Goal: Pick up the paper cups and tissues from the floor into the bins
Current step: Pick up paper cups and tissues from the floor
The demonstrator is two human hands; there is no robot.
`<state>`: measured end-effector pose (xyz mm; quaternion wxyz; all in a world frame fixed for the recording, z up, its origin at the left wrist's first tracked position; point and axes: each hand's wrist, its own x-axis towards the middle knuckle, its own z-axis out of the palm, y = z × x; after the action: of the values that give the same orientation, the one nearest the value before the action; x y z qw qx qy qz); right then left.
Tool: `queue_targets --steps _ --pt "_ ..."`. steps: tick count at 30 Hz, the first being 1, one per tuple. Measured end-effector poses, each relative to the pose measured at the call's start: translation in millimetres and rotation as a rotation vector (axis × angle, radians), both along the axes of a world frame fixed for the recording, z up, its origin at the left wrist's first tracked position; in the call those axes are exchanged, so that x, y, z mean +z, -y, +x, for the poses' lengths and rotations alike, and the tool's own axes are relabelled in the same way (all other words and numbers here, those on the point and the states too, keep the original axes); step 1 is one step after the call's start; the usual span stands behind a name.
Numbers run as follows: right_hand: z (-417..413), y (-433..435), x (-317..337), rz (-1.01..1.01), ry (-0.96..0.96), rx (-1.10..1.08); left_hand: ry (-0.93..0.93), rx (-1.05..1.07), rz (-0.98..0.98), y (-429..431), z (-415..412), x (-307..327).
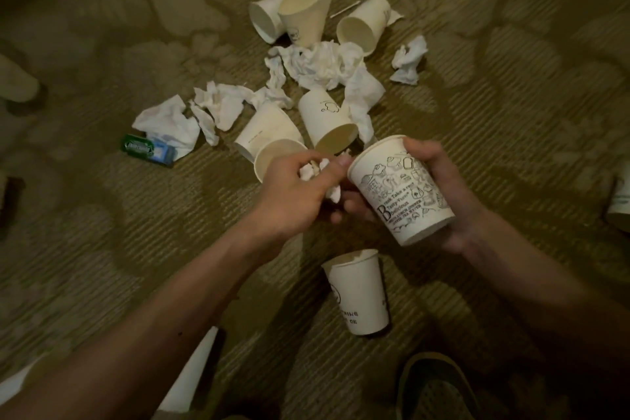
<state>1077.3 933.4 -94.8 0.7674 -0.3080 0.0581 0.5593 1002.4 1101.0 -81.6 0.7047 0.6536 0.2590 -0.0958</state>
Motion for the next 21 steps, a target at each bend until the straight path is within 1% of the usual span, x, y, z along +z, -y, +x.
queue_targets --steps 3,6,8,10,14,17,21 --pt "16 0 -4 -0.023 -0.064 -0.162 0.003 -0.028 0.156 -14 25 12" --pt "35 3 -13 -0.079 -0.14 -0.335 -0.002 -0.115 0.275 -30 61 26" --pt "45 3 -22 -0.147 -0.17 -0.434 -0.011 -0.177 0.317 -39 92 31" --pt "55 4 -31 -0.226 -0.187 -0.5 -0.042 -0.22 0.317 -45 124 32" --pt "65 6 -49 -0.27 -0.3 -0.53 -0.091 -0.396 0.32 -43 173 18" --pt "68 5 -60 -0.287 -0.324 -0.504 -0.131 -0.563 0.382 -35 194 -3" --pt "76 3 -65 -0.212 -0.381 -0.542 -0.179 -0.702 0.438 -29 206 -29"
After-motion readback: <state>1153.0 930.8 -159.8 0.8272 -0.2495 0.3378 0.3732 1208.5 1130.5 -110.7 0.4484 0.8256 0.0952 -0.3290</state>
